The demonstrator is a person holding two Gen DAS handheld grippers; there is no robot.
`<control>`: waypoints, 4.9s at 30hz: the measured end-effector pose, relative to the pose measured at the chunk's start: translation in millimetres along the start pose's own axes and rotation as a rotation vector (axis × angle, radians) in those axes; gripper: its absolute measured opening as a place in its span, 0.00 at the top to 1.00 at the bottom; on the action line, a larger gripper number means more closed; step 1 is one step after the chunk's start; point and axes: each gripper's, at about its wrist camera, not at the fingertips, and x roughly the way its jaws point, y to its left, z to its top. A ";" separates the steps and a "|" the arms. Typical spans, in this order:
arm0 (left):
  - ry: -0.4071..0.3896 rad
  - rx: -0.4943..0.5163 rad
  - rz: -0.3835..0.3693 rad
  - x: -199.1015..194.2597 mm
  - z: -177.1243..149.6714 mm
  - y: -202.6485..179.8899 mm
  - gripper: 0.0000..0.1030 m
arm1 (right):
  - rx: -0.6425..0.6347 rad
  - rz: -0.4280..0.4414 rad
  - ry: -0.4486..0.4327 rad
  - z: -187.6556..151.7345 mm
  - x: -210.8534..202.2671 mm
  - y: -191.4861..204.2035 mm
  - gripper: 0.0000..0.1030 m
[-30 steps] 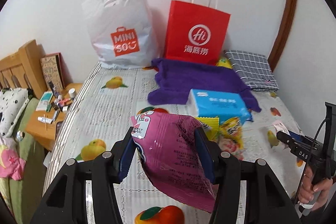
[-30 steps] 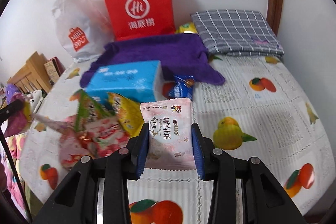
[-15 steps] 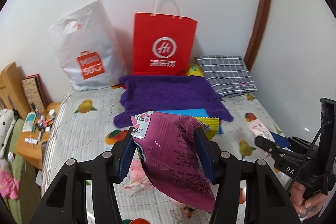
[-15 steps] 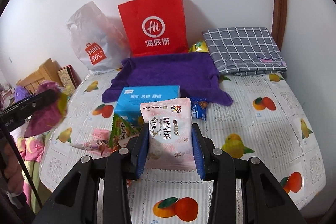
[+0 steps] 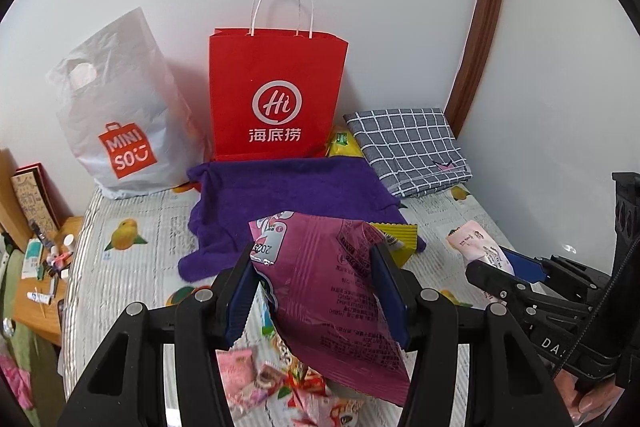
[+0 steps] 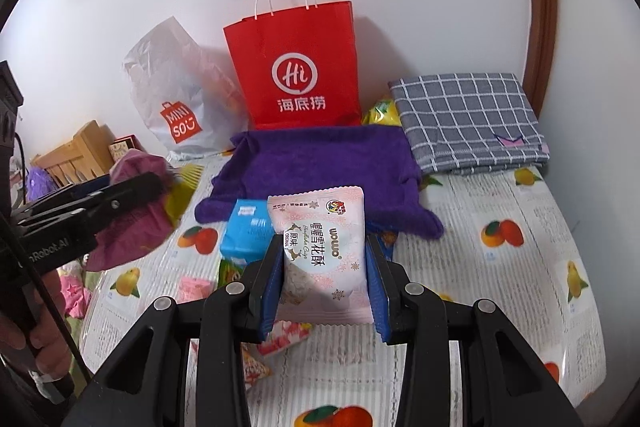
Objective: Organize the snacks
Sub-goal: 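Carry the pink bag and pink packet with both tools onto the purple towel, then open both tools to drop the snacks on the purple towel, then move both tools back to the pile while the right tool grasps the blue cookie packet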
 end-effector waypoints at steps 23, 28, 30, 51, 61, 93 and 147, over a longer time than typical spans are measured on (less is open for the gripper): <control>0.040 -0.005 0.051 90.3 76.8 33.5 0.49 | -0.035 0.011 -0.022 108.2 102.7 8.3 0.63; 0.068 -0.025 0.079 115.8 84.4 51.7 0.49 | -0.046 0.020 -0.015 125.4 132.9 5.5 0.63; 0.076 -0.018 0.096 124.3 86.5 57.3 0.49 | -0.051 0.013 -0.012 130.8 144.6 2.2 0.63; 0.199 -0.023 0.142 217.8 82.1 105.0 0.49 | 0.040 0.016 0.112 131.1 253.4 -50.6 0.63; 0.238 -0.043 0.137 248.4 76.9 111.5 0.49 | 0.002 -0.012 0.194 117.9 283.7 -48.4 0.63; 0.280 -0.076 0.092 267.5 69.1 115.4 0.25 | -0.027 -0.022 0.249 110.5 298.2 -42.2 0.34; 0.123 -0.132 0.094 63.6 -18.6 90.4 0.23 | 0.193 0.007 0.234 -13.7 165.9 -85.2 0.47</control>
